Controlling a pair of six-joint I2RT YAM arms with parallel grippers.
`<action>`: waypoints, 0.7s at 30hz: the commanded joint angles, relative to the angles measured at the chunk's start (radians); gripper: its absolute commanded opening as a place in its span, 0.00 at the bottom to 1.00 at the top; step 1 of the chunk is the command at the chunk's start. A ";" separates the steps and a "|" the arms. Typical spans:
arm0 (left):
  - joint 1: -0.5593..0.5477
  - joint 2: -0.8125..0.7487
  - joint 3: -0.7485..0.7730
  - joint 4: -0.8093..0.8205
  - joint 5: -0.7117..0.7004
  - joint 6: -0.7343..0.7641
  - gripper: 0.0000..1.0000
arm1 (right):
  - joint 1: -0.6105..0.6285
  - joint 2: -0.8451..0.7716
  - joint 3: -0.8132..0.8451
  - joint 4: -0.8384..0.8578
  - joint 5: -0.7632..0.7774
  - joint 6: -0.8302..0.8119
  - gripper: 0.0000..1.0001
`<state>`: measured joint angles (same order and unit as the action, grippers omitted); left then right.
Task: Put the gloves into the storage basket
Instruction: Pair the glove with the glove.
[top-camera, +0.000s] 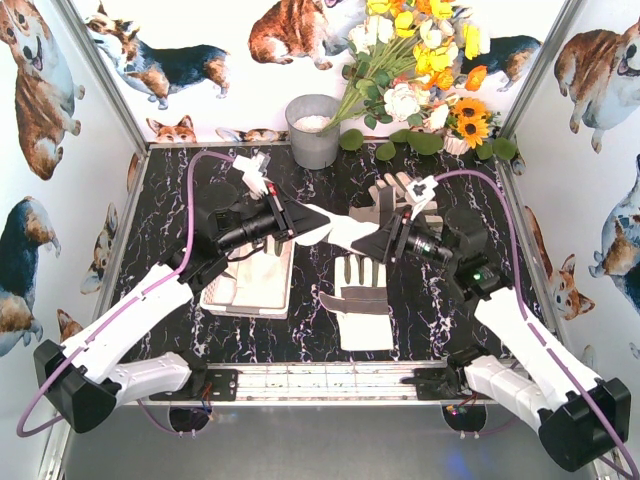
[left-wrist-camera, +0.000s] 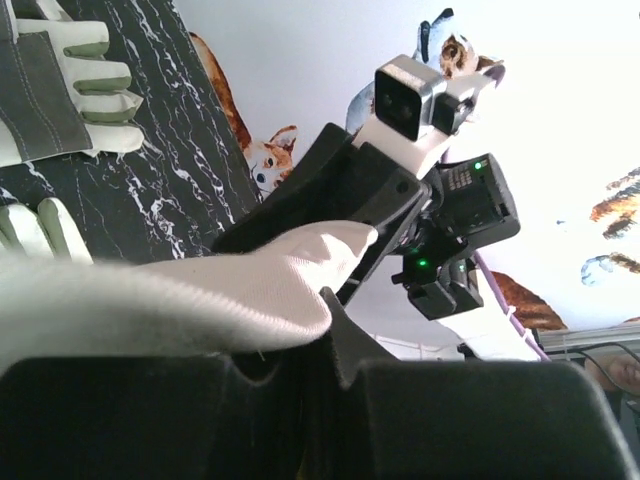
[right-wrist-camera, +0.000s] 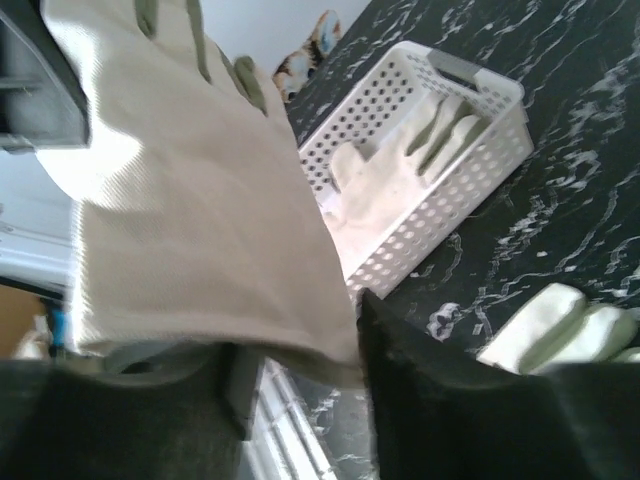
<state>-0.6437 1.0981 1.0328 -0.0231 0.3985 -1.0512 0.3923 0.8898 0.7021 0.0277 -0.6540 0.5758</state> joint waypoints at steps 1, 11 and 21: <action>0.006 0.010 -0.010 0.020 0.007 0.006 0.00 | 0.005 0.020 0.131 -0.093 -0.041 -0.084 0.23; -0.028 0.189 0.003 0.026 -0.056 0.070 0.00 | 0.007 -0.112 0.161 -0.486 0.360 -0.306 0.00; -0.085 0.541 0.174 0.083 0.028 0.190 0.00 | 0.088 -0.186 0.159 -0.624 0.744 -0.498 0.00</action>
<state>-0.7227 1.5539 1.1561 0.0422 0.4278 -0.9466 0.4530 0.7151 0.8219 -0.5602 -0.1070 0.1898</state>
